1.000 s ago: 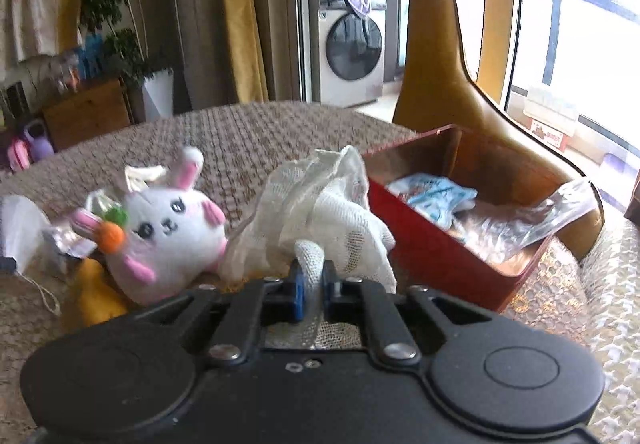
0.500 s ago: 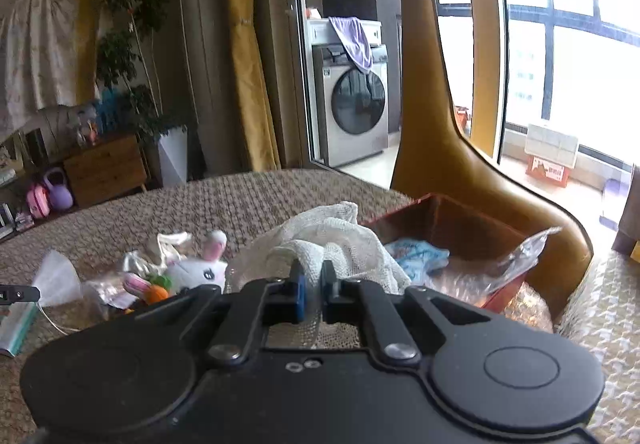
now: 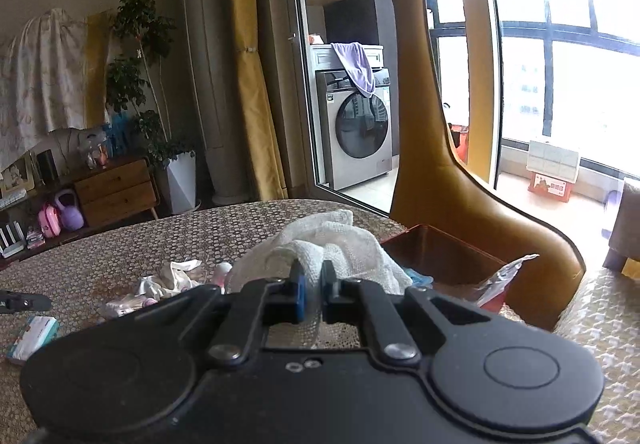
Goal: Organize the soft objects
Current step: 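Lift the gauze cloth with the right tool while the left tool grasps the clear bubble bag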
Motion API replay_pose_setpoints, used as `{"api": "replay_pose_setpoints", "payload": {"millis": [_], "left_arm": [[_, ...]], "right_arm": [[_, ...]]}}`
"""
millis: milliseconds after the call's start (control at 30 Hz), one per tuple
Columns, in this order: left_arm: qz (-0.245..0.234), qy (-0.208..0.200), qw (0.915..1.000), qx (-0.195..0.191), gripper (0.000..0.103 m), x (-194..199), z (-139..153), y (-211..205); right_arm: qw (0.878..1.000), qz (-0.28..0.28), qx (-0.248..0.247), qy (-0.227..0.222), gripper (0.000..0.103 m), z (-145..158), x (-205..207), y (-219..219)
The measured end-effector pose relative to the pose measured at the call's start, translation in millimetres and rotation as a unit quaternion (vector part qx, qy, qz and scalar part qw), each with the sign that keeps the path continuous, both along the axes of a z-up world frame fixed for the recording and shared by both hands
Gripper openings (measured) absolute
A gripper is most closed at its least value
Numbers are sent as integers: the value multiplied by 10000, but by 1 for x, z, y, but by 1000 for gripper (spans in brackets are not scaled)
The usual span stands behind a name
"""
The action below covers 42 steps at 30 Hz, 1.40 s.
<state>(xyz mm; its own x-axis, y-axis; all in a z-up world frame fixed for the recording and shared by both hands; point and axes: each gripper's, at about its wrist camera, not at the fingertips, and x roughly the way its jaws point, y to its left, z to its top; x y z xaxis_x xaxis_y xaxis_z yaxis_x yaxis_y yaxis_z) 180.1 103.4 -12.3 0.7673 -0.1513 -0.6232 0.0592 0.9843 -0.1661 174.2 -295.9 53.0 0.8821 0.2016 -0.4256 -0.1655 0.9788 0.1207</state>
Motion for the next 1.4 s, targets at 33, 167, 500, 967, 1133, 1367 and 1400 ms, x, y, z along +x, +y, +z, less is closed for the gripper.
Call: {"api": "replay_pose_setpoints", "payload": {"millis": [33,167,500,967,1133,1367,1400], "left_arm": [[-166,54,9998,-14,8,1,1,-2],[-354,97,9986,384,9,-4,-3,-15],[-89,709,9970,299,47,9,-45,-15],[1168,1281,9844,-296,87,54,-82,-19],[1716,1497,9736,-123,87,71,-94,-29],[2142,1686,9621,-71,82,78,-108,-27],[2175,1679,9615,-66,76,77,-108,-25]], "right_arm": [[10000,-9,16,1,7,0,-1,-2],[10000,-2,48,78,7,-2,-2,-7],[9995,27,71,319,7,-16,1,-6],[9985,-2,52,543,7,-30,13,-7],[9981,-8,53,609,7,-35,15,-7],[9979,-5,46,653,7,-40,19,-8],[9978,-9,49,655,7,-40,19,-8]]}}
